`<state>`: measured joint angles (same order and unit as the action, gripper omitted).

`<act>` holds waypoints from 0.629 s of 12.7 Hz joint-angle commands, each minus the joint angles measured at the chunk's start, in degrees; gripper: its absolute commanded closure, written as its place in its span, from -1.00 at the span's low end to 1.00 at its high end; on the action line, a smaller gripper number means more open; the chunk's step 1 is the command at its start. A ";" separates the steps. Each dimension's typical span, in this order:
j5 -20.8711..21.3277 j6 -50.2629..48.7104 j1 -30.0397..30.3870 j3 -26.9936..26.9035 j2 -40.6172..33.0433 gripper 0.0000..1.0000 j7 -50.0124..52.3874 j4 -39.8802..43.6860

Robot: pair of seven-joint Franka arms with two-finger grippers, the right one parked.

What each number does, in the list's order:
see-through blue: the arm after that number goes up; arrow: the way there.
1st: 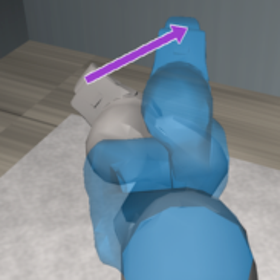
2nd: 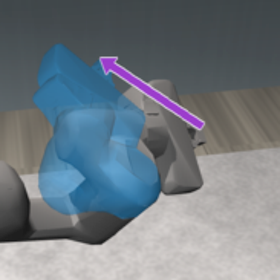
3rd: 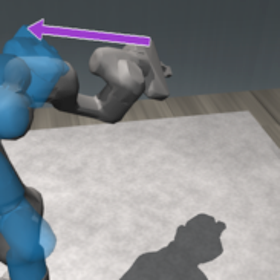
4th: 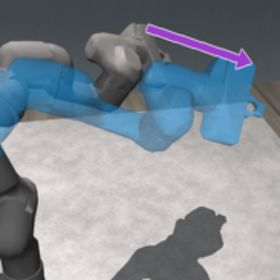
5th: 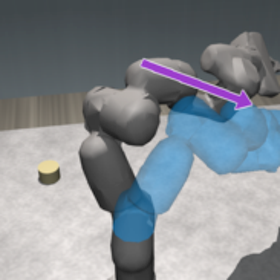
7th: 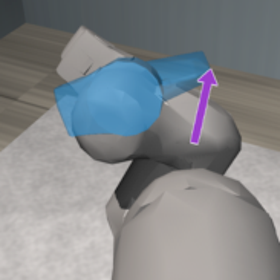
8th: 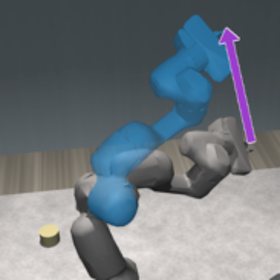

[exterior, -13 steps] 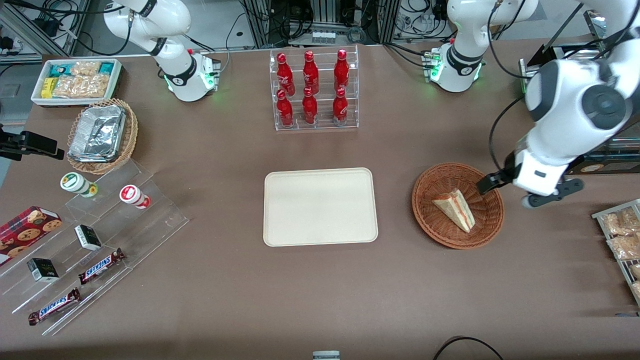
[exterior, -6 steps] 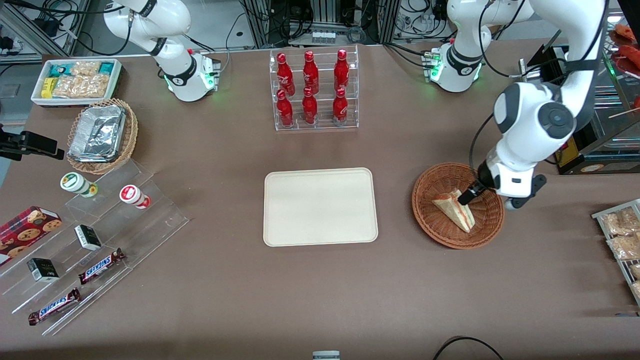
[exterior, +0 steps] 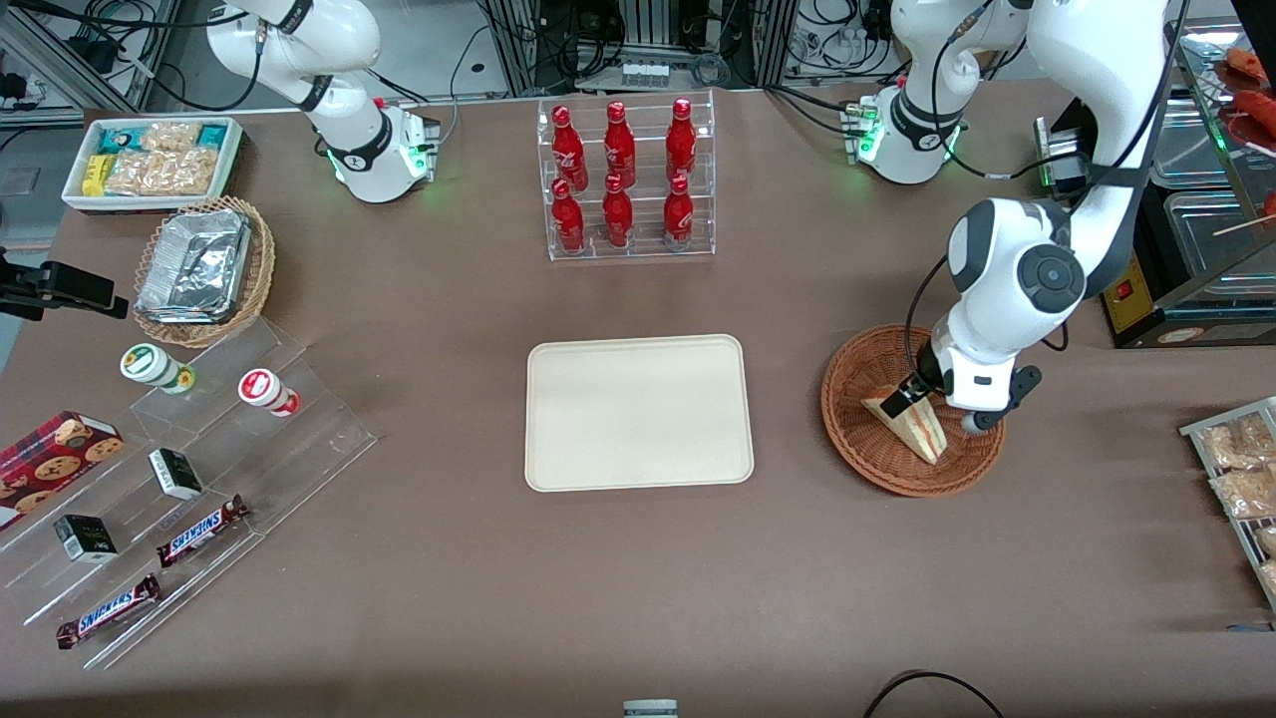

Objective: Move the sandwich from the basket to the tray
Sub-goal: 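Lower the left gripper and close it on the wrapped sandwich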

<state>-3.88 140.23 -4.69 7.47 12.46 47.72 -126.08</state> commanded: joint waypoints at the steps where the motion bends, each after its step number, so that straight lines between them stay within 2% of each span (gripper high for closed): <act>1: 0.63 3.90 -0.23 -0.26 3.34 -0.99 0.79 0.22; 2: 0.63 4.70 -0.23 -0.26 4.14 -0.74 0.53 0.30; 4: 2.81 4.53 -0.23 -0.35 4.67 0.94 0.35 0.22; 6: 3.97 3.22 -0.23 -0.44 3.98 1.00 0.26 0.39; 8: 6.15 -3.43 -0.23 -0.53 1.17 1.00 0.26 1.96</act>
<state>-0.26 142.11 -4.69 7.29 16.64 47.64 -125.38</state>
